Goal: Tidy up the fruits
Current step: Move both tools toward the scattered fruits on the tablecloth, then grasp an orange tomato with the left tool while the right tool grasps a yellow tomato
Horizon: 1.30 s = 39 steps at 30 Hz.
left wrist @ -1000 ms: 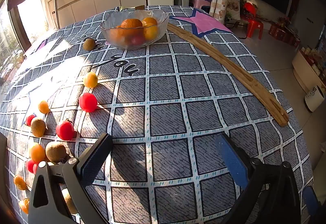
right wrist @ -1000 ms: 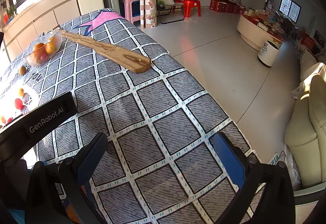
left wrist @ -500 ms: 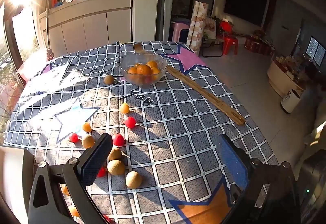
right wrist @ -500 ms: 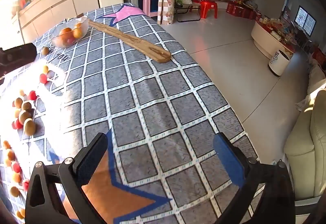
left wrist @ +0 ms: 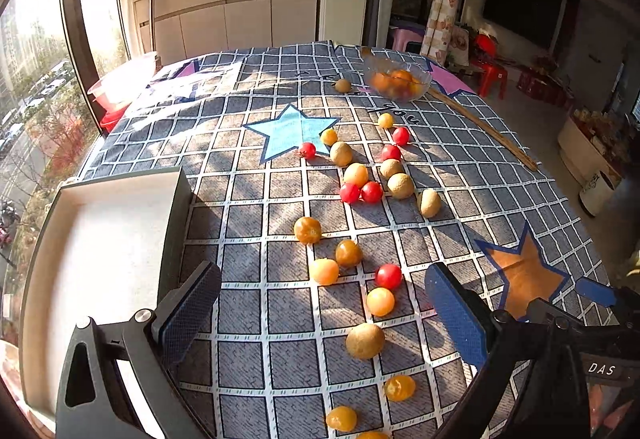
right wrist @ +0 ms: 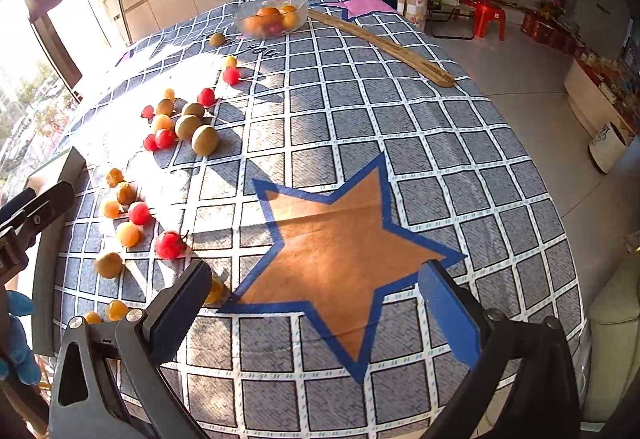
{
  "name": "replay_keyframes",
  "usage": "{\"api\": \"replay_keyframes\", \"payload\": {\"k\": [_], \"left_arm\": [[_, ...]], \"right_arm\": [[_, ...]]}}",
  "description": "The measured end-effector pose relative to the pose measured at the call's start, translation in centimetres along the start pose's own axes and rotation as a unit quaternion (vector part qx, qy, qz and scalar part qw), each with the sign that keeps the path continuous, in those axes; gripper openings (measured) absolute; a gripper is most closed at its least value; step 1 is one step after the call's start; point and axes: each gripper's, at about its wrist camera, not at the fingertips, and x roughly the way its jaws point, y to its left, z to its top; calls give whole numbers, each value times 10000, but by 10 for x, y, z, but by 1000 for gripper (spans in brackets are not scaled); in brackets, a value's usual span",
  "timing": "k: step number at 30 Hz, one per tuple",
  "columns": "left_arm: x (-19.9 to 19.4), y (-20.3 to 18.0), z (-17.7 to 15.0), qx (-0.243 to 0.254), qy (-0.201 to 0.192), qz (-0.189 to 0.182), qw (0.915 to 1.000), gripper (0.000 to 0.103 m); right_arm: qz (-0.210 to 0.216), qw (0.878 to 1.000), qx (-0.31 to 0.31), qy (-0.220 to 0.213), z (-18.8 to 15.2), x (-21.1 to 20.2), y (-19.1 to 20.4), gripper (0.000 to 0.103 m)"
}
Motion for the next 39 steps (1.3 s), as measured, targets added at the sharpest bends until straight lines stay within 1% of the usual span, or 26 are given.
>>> {"api": "replay_keyframes", "payload": {"k": [1, 2, 5, 7, 11, 17, 23, 35, 39], "left_arm": [[1, 4, -4, -22, 92, -22, 10000, 102], [1, 5, -7, 5, 162, -20, 9999, 102], [-4, 9, -13, 80, 202, 142, 9997, 102], [-6, 13, -17, 17, 242, 157, 9996, 102], [-8, 19, -21, -29, 328, 81, 9994, 102], [-12, 21, -22, 56, 380, 173, 9991, 102], [-13, 29, -22, -36, 448, 179, 9988, 102], [-7, 24, -21, 161, 525, 294, 9981, 102], [-4, 23, -21, 153, 571, 306, 9978, 102]], "right_arm": [[113, 9999, 41, 11, -3, -1, 3, 103], [319, 9993, 135, 123, -11, -2, 8, 103], [360, 9991, 169, 173, -17, -1, 12, 103], [394, 9989, 115, 227, -23, -1, 18, 103], [303, 9990, -98, 320, -28, -1, 30, 103], [107, 9989, -314, 333, -28, -3, 41, 103], [87, 9988, -356, 335, -27, -3, 46, 103], [160, 9985, -268, 459, -29, 2, 40, 103], [174, 9983, -275, 474, -28, 3, 40, 103]]}}
